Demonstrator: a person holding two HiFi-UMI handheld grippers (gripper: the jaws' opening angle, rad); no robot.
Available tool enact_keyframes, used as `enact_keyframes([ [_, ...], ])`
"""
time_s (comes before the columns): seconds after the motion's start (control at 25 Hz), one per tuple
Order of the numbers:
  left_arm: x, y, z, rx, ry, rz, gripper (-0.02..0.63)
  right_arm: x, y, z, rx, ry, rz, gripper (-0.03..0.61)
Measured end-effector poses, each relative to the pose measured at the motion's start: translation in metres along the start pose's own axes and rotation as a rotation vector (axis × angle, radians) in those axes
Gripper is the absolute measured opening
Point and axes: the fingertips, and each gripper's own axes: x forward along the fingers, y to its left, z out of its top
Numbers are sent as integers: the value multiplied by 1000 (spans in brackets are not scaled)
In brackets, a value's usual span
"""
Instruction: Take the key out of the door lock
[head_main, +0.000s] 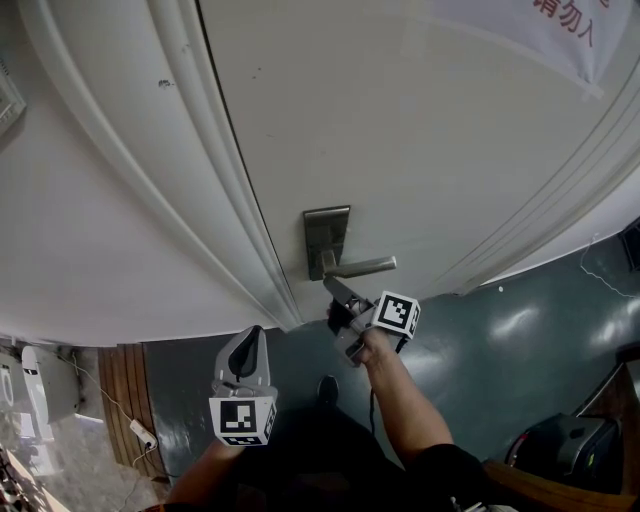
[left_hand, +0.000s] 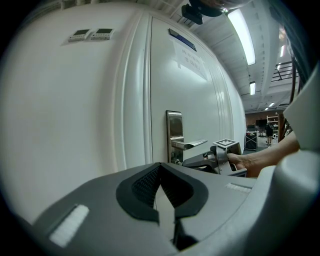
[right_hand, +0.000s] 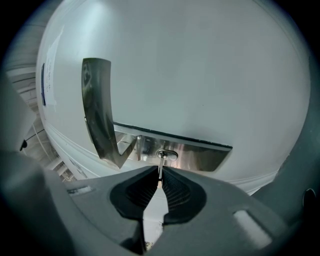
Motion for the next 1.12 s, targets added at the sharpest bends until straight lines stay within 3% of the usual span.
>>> enact_keyframes([
  [0.28,-7,8,1,-5,-13,-10,18,-7,2,-3,-5,-31,-3,17],
  [0.56,-12,8,2,-15,-27,-38,18,-35,6,-36,-50,-13,-12,15],
  [0.76,-12,0,2,-26,-37,-87,18,-61,26,-52,-96,-70,-41,15],
  [0.88,-12,-6,2,-30,-40,-124,18,-79,40,-60,-197,-122,-89,15],
  [1.12,-24,-23,2,-37,-55,-208,18,-112,69,-82,-549,-184,-281,15],
])
